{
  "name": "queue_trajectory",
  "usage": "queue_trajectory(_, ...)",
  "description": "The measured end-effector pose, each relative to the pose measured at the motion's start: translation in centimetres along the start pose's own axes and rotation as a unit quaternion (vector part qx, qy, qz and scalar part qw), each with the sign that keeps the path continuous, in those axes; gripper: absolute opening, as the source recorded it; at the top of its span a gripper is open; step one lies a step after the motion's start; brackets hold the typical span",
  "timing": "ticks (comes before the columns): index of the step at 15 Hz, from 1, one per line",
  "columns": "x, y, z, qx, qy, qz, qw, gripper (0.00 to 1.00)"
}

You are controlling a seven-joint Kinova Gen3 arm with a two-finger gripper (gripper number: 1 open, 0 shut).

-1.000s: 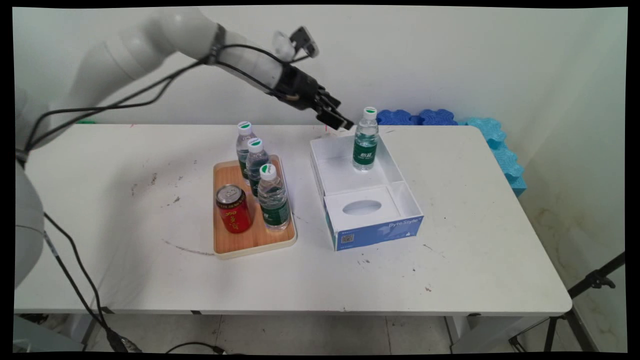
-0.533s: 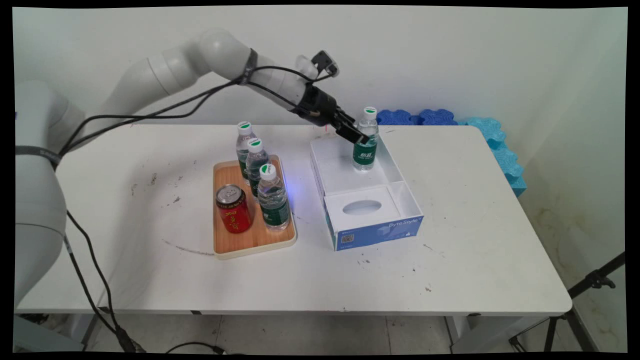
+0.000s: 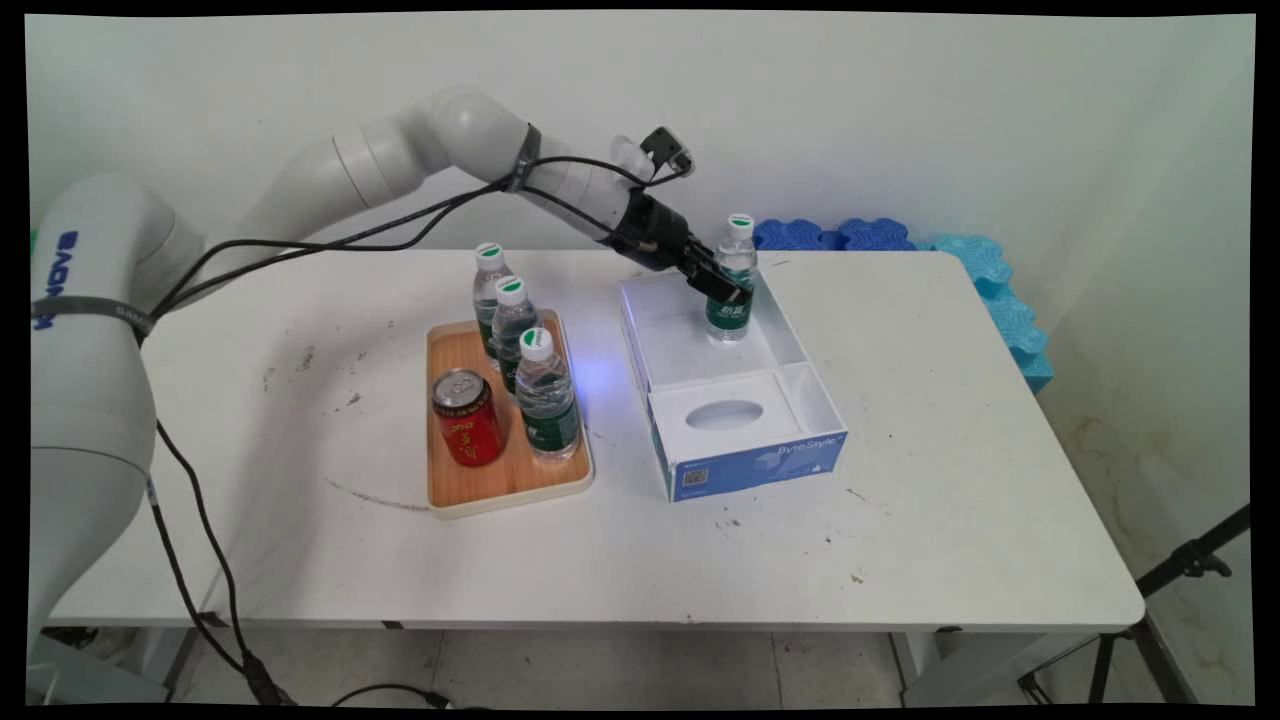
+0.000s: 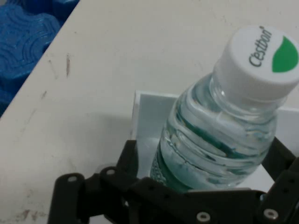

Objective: Pick up the green bottle from the white box, then place the picked object on the tray

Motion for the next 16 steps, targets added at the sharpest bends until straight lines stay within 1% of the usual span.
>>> queue_trajectory(1, -0.2, 0.0, 0.2, -0.001, 0.001, 0.004, 1.0, 1.0)
queue_trajectory(2, -0.3, 0.0, 0.5, -0.002, 0.001, 0.009, 1.0, 0.0)
queue_trajectory(10, -0.1, 0.5, 1.1, -0.008, 0.017, 0.042, 0.9989, 0.0)
queue_trajectory(16, 0.5, 0.9, -0.2, -0.003, 0.031, 0.057, 0.9979, 0.0)
